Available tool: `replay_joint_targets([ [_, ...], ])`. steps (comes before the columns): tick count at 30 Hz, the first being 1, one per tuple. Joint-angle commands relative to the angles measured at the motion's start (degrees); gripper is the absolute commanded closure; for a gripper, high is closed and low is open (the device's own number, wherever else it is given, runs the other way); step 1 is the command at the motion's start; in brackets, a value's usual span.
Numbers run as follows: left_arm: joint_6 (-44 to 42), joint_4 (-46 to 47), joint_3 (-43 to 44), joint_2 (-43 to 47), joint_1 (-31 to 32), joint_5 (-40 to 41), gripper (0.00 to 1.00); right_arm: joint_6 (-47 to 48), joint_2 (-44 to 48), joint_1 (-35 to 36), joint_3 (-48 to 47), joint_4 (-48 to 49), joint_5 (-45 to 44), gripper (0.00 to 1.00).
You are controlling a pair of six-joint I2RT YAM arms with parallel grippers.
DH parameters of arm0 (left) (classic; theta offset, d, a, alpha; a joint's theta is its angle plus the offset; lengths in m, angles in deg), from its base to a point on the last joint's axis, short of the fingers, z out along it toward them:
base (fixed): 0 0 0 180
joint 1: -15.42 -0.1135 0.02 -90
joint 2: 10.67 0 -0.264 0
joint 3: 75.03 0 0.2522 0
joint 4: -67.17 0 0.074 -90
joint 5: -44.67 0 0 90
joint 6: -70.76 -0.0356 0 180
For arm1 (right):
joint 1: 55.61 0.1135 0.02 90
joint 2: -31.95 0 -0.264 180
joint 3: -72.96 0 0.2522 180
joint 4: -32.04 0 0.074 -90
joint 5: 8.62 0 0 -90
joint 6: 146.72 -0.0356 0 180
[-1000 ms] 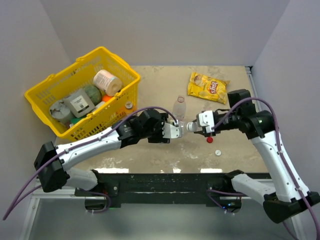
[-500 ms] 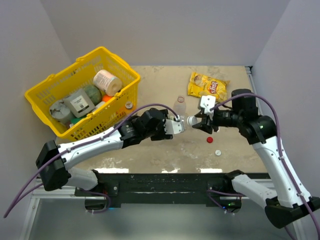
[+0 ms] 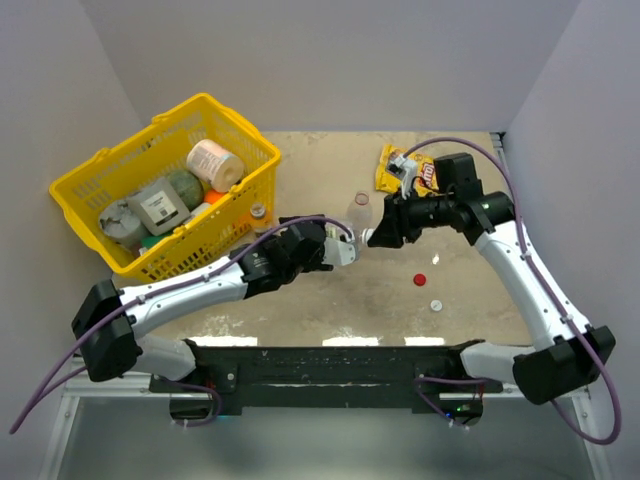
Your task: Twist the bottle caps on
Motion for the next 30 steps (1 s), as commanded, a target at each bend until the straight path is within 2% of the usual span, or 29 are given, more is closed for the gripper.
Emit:
replay_joint_targets([
  [1, -6.9, 22.7, 0.5, 1.3, 3.7, 0.1, 1.0, -22.4, -4.6, 1.7, 2.0, 4.9, 12.3, 0.79],
  [5, -8.8, 22.6, -1.4, 2.7, 4.0, 1.2, 1.0, -27.0, -6.5, 1.2, 0.6, 7.9, 16.4, 0.79],
  [7, -7.8, 21.0, -1.6, 3.1, 4.0, 1.2, 1.0, -28.1, -8.2, 0.7, -0.9, 7.3, 18.1, 0.75],
  [8, -7.3, 20.5, -1.7, 3.2, 4.0, 0.9, 1.0, -28.0, -8.4, 0.2, -1.5, 7.4, 18.4, 0.68],
  [9, -6.7, 20.4, -2.0, 3.6, 3.9, 0.3, 1.0, -27.8, -8.7, 0.1, -2.2, 7.4, 18.0, 0.54],
  [11, -5.1, 18.0, -2.1, 3.6, 3.8, -0.9, 1.0, -24.9, -8.8, -0.4, -5.1, 6.1, 17.6, 0.46],
  [12, -4.8, 16.5, -1.8, 3.5, 3.7, -1.5, 1.0, -20.9, -9.0, -0.8, -6.4, 2.6, 17.4, 0.25],
  [14, -3.7, 15.9, -1.7, 3.6, 3.6, -2.8, 1.0, -13.7, -11.0, -4.1, -12.2, -4.8, 18.4, 0.01],
  [15, -3.2, 15.3, -1.5, 3.3, 3.4, -3.0, 1.0, -3.3, -12.0, -5.6, -14.6, -15.0, 18.6, 0.01],
  [18, -0.8, 13.6, -0.5, 2.9, 2.6, -4.7, 1.0, 13.6, -18.0, -13.4, -26.7, -32.7, 16.0, 0.01],
  [19, -0.2, 13.3, -0.4, 2.9, 2.2, -5.1, 1.0, 12.7, -18.4, -16.5, -28.0, -32.6, 11.6, 0.01],
  [23, 2.9, 11.5, -1.0, 3.7, 1.5, -8.7, 1.0, 18.5, -19.8, -24.4, -35.5, -32.6, 12.5, 0.01],
  [25, 4.6, 10.0, -1.3, 4.2, -0.5, -11.9, 1.0, 34.0, -15.8, -24.7, -38.4, -32.6, 14.9, 0.01],
  [26, 6.4, 9.0, -1.0, 4.3, -1.2, -15.6, 1.0, 42.6, -12.4, -24.7, -36.5, -32.6, 14.5, 0.01],
  [27, 7.1, 7.3, -0.8, 4.3, -2.2, -17.0, 1.0, 54.4, -3.4, -24.4, -28.4, -28.0, 13.6, 0.01],
  [29, 7.9, 6.3, -0.7, 4.3, -2.8, -20.4, 1.0, 56.5, 5.9, -22.9, -18.0, -16.2, 10.7, 0.02],
  [30, 8.0, 5.4, -0.5, 4.2, -2.8, -21.1, 1.0, 60.2, 15.0, -22.9, -13.0, -6.5, 10.6, 0.03],
])
